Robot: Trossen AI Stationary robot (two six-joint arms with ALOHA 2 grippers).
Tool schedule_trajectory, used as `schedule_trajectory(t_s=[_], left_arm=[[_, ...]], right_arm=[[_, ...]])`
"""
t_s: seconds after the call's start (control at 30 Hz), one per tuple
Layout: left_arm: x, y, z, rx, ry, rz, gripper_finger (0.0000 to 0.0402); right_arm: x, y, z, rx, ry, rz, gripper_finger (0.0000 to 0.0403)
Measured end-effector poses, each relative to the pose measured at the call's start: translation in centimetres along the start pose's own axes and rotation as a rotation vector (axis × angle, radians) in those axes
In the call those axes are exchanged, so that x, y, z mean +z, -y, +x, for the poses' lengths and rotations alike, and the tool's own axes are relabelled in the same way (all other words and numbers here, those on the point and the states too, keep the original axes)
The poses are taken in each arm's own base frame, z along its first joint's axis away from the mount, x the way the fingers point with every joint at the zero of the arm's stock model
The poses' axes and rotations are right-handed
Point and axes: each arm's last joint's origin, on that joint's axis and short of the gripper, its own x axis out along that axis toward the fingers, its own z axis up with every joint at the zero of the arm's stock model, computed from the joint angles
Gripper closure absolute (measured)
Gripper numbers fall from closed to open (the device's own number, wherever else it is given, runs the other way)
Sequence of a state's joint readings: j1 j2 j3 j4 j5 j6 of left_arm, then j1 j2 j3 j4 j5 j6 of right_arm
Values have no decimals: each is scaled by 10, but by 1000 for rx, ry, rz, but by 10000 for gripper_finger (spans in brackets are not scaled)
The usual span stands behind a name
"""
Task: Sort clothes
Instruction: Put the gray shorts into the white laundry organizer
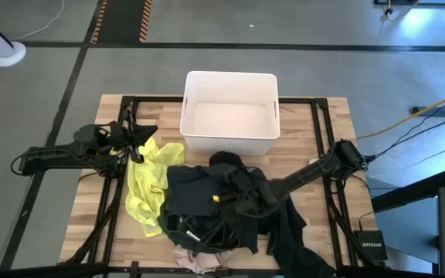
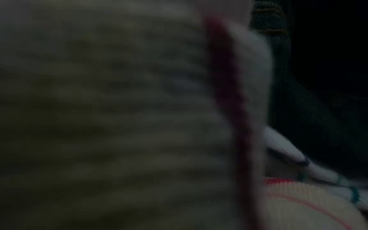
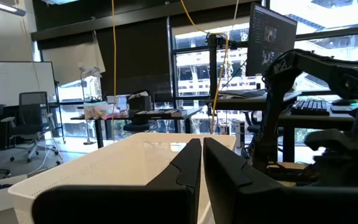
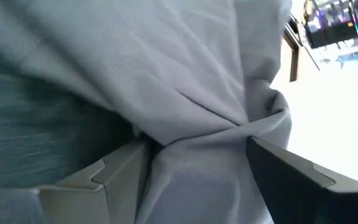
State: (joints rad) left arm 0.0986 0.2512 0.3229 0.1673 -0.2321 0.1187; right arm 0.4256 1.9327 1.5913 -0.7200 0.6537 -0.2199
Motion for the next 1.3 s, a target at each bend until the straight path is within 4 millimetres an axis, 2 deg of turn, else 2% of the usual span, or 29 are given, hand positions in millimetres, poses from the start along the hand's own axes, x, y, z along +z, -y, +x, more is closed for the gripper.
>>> schedule_trajectory(t_s=[0.17,0.3,0.4,0.53,0.73,0.8,0.93,1.03,1.1,1.3], left_arm=[[0,0,0,0,0,-4,389],[0,0,0,0,-1,-4,389],[0,0,0,0,-1,-4,389],[0,0,0,0,-1,-3,389],[0,0,0,1,-1,-3,389],[0,0,0,0,-1,-2,389],[0,0,0,0,-1,-1,389],[0,0,0,1,-1,1,389],[0,0,0,0,-1,1,389],[0,0,0,1,-1,1,389]], right_arm=[[-2,13,21,-21,-16,52,123],[-3,20,36,59,-3,108,124],[-5,23,44,72,-16,156,144],[-7,27,48,72,-22,198,220],[-13,26,53,91,-78,204,375],[-14,26,53,78,-87,204,384],[-15,31,45,44,-93,249,361],[-14,40,34,43,-67,287,372],[-14,46,24,48,-39,306,387],[-14,73,-13,-16,55,398,375]])
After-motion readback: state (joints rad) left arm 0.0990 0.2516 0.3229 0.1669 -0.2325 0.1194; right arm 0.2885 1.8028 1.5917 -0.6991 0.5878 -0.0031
